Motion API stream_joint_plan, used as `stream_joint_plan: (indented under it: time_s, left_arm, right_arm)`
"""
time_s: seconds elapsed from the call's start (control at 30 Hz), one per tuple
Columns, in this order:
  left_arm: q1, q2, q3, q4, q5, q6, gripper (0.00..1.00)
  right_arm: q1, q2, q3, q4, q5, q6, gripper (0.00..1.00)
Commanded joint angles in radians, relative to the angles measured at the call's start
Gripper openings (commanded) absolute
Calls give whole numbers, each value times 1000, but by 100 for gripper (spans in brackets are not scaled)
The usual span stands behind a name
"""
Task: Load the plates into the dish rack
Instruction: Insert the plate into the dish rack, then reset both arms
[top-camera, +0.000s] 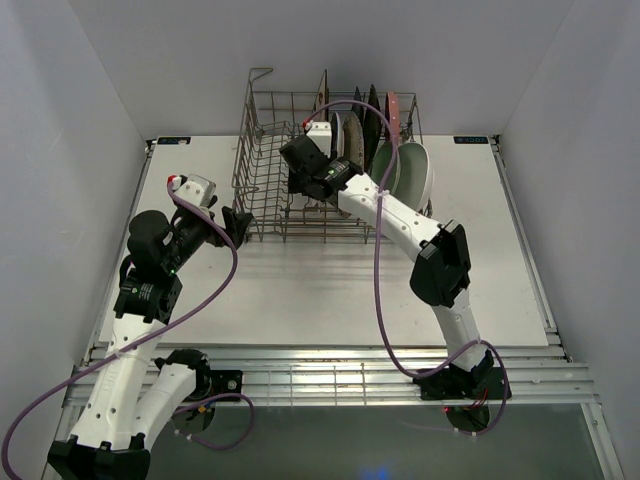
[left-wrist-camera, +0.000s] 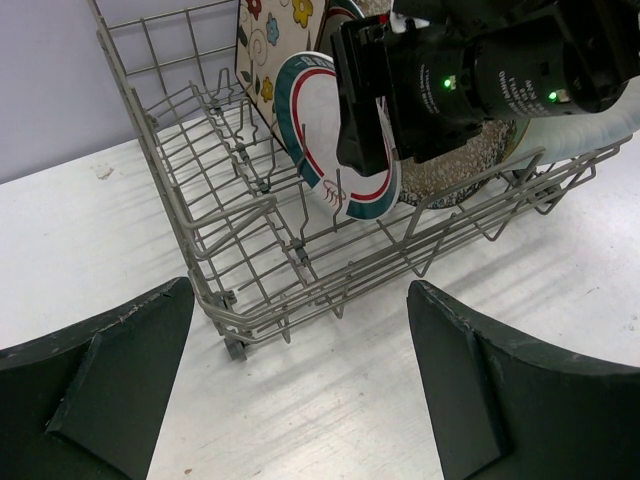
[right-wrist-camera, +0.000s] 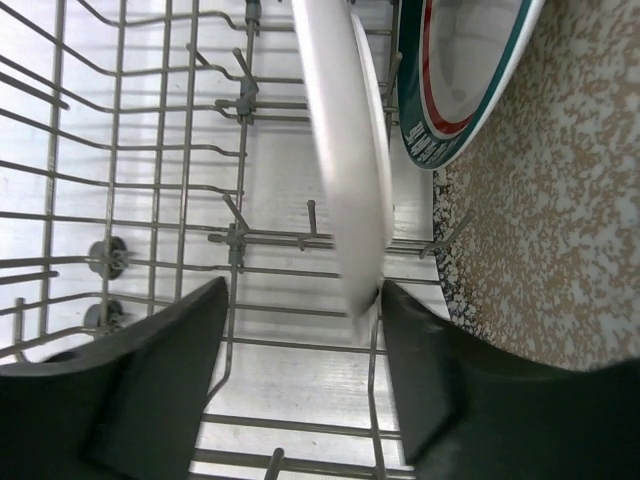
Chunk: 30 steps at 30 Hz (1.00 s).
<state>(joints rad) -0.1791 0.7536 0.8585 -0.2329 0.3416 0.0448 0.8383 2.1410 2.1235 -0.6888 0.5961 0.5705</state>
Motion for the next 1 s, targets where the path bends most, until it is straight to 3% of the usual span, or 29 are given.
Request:
stream_joint_plan:
  time_s: [0.0,0.33,0.4,0.47,0.6,0.83,0.97]
  left_arm:
    - [0,-7,7,-3,5,7,98]
    - [0,-4,8,-5,-6,7,98]
    - [0,-4,7,-3,-7,9,98]
    - [0,-3,5,0,-9,7,98]
    - [0,-2,-6,12,-18,9,98]
    - [0,-20,-44,56,-90,18,98]
    - [0,-37,-64,84,-116,21,98]
  right_arm:
    - [7,-82,0,37,16,-1,71]
    - [41,-144,0,38,57,-47,90]
    - [50,-171,-35,46,70,-63,99]
    - [58,-214,-78,96,59,-111,90]
    - [79,-292,-200,201,41,-178,90]
    - [96,-574,-555,497,15,-340,90]
    - [97,-820,-895,733,-65,-432,90]
